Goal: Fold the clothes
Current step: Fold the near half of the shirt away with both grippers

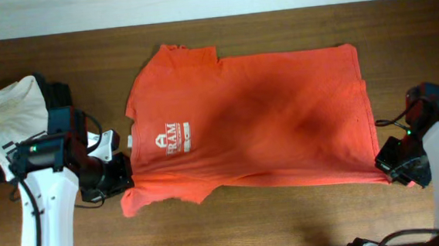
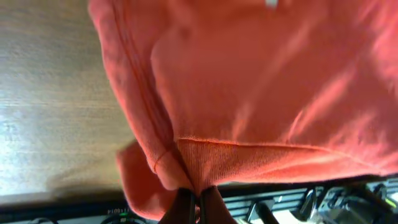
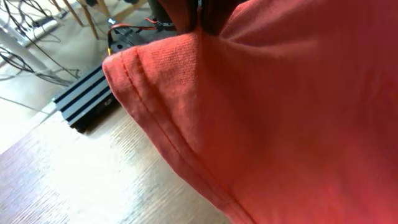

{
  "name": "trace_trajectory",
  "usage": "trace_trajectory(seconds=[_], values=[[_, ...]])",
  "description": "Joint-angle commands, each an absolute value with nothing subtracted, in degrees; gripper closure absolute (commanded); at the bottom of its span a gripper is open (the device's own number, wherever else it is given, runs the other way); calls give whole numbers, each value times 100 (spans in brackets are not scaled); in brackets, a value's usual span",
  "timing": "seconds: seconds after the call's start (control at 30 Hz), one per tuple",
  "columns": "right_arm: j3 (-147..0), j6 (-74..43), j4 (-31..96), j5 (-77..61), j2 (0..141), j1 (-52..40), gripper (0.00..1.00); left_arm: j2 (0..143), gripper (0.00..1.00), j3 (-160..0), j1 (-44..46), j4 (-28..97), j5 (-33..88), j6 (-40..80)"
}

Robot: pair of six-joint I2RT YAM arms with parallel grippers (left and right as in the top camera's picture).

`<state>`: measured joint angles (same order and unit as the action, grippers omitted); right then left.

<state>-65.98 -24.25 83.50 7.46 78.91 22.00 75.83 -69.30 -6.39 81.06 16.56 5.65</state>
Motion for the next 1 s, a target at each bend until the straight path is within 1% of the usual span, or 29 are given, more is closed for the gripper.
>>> trace_trajectory(seconds=[0.0,0.03,0.1,0.23,0.33,0.4,0.5,0.57,0.6,0.63,0.67,0.7,0.8,0.9,0.97], values=[[-6578,-2290,8007,725,7865,2252,94,7605,100,-6934,-681,7491,1586,775],[-6578,-1981,7710,384,7946,2252,94,7679,100,-6934,-681,7057,1586,956],[-6578,-1824,7216,23,8117,2252,92,7863,100,-6934,-681,6383,1584,1216],[-6578,-1822,6119,-93,8580,2246,92,8680,100,-6934,-637,5159,1586,1498],[-6578,-1813,5159,-104,8956,2246,93,9524,100,-6934,-534,4508,1629,1498],[-6578,-1625,4604,-353,9188,2246,93,9920,100,-6934,-526,3983,1632,1551],[-6578,-1629,4147,-436,9542,2246,93,10272,100,-6934,-523,3358,1634,1584],[-6578,-1629,3955,-491,9708,2246,92,10383,99,-6934,-497,3232,1632,1584],[-6578,-1627,3826,-642,9793,2246,87,10420,84,-6934,-464,3221,1675,1584],[-6578,-1627,3726,-788,9835,2248,70,10425,57,-6934,-432,3221,1675,1581],[-6578,-1625,3629,-886,9848,2248,46,10425,35,-6936,-399,3221,1680,1581],[-6580,-1627,3623,-886,9845,2248,43,10422,23,-6949,-401,3245,1747,1577],[-6580,-1627,3968,-838,9845,2248,42,10401,23,-6952,-427,3465,1822,1577],[-6578,-1632,4842,-325,9863,2248,42,10403,23,-6943,-421,4189,1922,1575],[-6554,-1629,5070,-233,9878,2248,42,10403,24,-6934,-405,4604,1662,1559]])
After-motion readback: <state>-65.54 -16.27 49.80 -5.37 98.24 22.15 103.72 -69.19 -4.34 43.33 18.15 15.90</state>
